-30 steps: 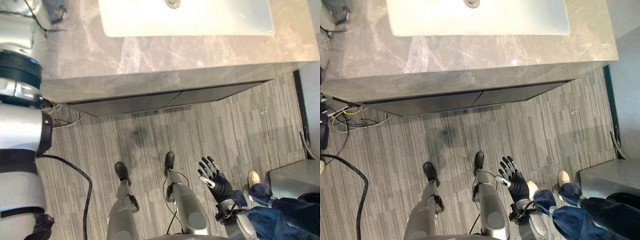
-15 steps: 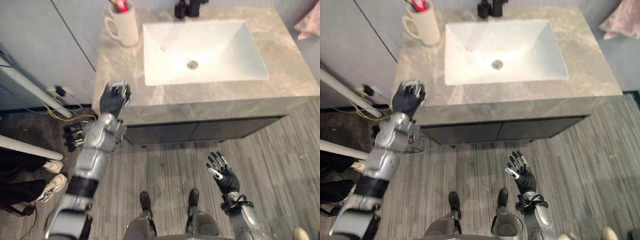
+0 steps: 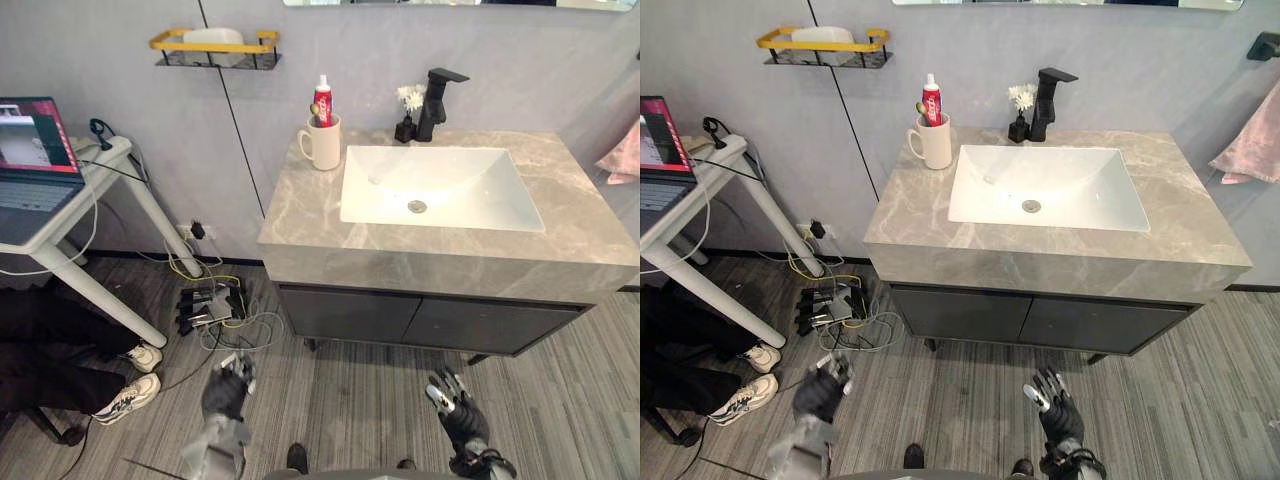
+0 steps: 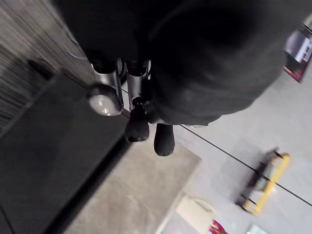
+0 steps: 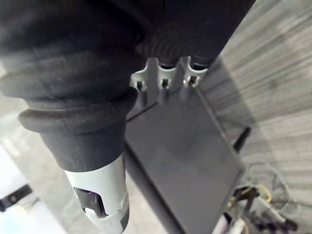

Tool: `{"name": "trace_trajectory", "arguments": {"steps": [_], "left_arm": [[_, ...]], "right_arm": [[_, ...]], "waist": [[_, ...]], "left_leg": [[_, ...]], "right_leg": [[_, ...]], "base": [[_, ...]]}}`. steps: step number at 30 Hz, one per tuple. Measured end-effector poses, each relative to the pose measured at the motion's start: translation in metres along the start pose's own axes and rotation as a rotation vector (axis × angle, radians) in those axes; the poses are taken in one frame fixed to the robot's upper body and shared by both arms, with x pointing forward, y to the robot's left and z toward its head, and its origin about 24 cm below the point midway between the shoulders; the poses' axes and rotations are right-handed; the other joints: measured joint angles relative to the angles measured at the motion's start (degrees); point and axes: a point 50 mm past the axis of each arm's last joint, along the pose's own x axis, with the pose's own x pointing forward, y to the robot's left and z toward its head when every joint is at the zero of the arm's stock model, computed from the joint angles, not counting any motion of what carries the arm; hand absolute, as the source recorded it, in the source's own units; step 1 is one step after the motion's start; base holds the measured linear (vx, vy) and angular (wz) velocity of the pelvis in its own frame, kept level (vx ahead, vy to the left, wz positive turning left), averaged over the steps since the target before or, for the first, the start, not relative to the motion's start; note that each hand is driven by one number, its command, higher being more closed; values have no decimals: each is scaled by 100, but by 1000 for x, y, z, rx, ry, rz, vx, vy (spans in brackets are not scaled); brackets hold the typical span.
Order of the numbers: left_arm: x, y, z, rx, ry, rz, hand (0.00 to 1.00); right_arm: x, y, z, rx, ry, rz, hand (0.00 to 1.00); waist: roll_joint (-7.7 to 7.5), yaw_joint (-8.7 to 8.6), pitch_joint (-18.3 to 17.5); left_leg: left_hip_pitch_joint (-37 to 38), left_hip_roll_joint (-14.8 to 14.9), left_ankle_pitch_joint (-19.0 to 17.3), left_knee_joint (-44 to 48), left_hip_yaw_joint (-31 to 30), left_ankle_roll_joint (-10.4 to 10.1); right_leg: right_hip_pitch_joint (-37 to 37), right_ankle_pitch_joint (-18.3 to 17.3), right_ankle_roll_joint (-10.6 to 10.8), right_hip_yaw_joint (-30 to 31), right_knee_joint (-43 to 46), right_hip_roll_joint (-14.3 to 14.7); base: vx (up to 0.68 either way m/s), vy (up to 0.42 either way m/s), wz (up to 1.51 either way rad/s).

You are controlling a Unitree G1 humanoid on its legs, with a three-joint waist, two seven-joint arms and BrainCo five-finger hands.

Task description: Organize washtable

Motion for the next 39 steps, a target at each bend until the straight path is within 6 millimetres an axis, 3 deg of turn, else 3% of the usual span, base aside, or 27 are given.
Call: {"name": "trace_trajectory", "arguments": {"steps": [6, 9, 13, 18, 22, 25, 26, 27, 28, 29, 30, 31, 32, 33, 34, 35, 36, 37, 38, 39], "left_arm": [[-4, 7, -47, 54, 224, 19, 0], [-2, -2, -53, 89, 254, -27, 0], [5, -9, -49, 118, 242, -58, 0], [17, -18, -43, 164, 222, -87, 0], [29, -23, -31, 239, 184, -106, 0], [44, -26, -9, 307, 111, -118, 0], [47, -23, 1, 302, 70, -90, 0], [48, -26, 2, 284, 58, -90, 0], [50, -26, 8, 282, 32, -85, 0], [51, -23, 16, 289, 2, -76, 0], [51, -21, 22, 277, -23, -57, 0], [52, -20, 23, 271, -30, -50, 0], [53, -21, 24, 262, -40, -44, 0], [54, -28, 21, 226, -51, -53, 0], [56, -30, 21, 219, -54, -57, 0], [58, -30, 19, 209, -43, -50, 0], [61, -27, 15, 193, -28, -15, 0], [60, -20, 12, 187, -15, 19, 0], [59, -17, 10, 185, -7, 40, 0], [58, -13, 7, 179, 1, 70, 0]], "right_arm": [[-6, -13, -26, -59, 131, -47, 0], [-6, -11, -31, -75, 163, -31, 0], [-5, -5, -37, -79, 186, -4, 0], [9, 6, -28, -89, 154, 37, 0], [28, 22, -8, -125, 76, 78, 0], [35, 31, 6, -155, 16, 108, 0], [39, 34, 16, -174, -11, 124, 0], [41, 33, 19, -190, -17, 128, 0], [45, 37, 25, -204, -38, 144, 0], [47, 42, 27, -207, -48, 161, 0], [49, 46, 27, -221, -45, 187, 0], [52, 50, 29, -234, -47, 209, 0], [56, 57, 35, -255, -63, 239, 0], [60, 59, 42, -280, -86, 257, 0], [62, 60, 40, -280, -76, 259, 0], [63, 59, 35, -285, -48, 257, 0], [64, 63, 31, -294, -24, 286, 0], [60, 64, 24, -278, -6, 297, 0], [59, 64, 22, -275, 2, 297, 0], [57, 60, 22, -276, 4, 289, 0]], "waist": [[-44, 10, -12], [-68, 21, 10], [-119, 85, 36], [-143, 89, 98], [-232, 79, 271], [-548, -56, 487], [-562, -61, 540], [-481, -60, 566], [-447, -31, 583], [-504, -46, 571], [-683, 3, 464], [-677, 51, 468], [-568, 126, 436], [-337, 105, 377], [-375, 89, 383], [-497, 110, 370], [-437, 89, 410], [-472, 101, 424], [-487, 103, 440], [-547, 111, 485]], "left_leg": [[-10, 0, -2, 1, -164, 0], [-41, 0, -2, 26, -292, 0], [8, 7, 9, 39, -309, -24], [-157, 38, -13, 39, -68, -28], [-325, 94, -110, 43, 761, -19], [-606, 80, -309, 409, 1537, 95], [-490, 240, -482, 519, 2071, 184], [-433, 373, -553, 572, 2288, 206], [-360, 513, -671, 712, 2598, 198], [-243, 521, -860, 925, 2911, 185], [-188, 518, -1113, 1308, 3242, 94], [-180, 567, -1153, 1460, 3398, 135], [-280, 686, -1160, 1579, 3703, 182], [-145, 765, -1269, 1305, 3935, 90], [-91, 673, -1296, 1278, 4038, 21], [-80, 584, -1294, 1397, 4230, 41], [-71, 734, -1302, 1691, 4395, 66], [-70, 976, -1361, 2346, 4468, 145], [-101, 1161, -1412, 2822, 4487, 185], [-162, 1214, -1676, 2875, 4508, -60]], "right_leg": [[90, -74, 26, -122, 12, 8], [2, -259, 40, -203, 291, -38], [-68, -430, 92, -226, 579, -87], [-428, -465, 93, 16, 678, -94], [-1196, -259, 45, 911, 807, -72], [-1595, 169, 16, 1532, 442, -4], [-1517, -431, -525, 967, 252, -67], [-1557, -642, -507, 560, 448, -94], [-1723, -727, -481, 14, 1291, -269], [-1759, -772, -628, -578, 2330, -616], [-1719, -709, -690, -1084, 2538, -759], [-1724, -617, -769, -1287, 2472, -751], [-1622, -177, -758, -1409, 1702, -443], [-1596, -444, -716, -1726, 1659, -324], [-1608, -825, -644, -1952, 2004, -461], [-1557, -1011, -366, -2168, 1981, -584], [-1450, -730, -435, -2015, 1587, -354], [-1173, -568, -473, -1880, 1121, -150], [-1038, -530, -471, -1793, 970, -97], [-895, -520, -459, -1610, 884, -81]], "base": [[-4, -1, 14], [33, -2, 15], [76, -11, 9], [29, -6, -28], [8, 19, -110], [27, 26, -131], [29, 27, -151], [66, 56, -181], [78, 72, -161], [183, 41, -187], [157, -9, -164], [115, -51, -180], [13, -85, -160], [47, -60, -139], [105, -73, -96], [122, -90, -81], [108, -176, -97], [60, -134, -82], [44, -39, -76], [8, 89, -64]]}}
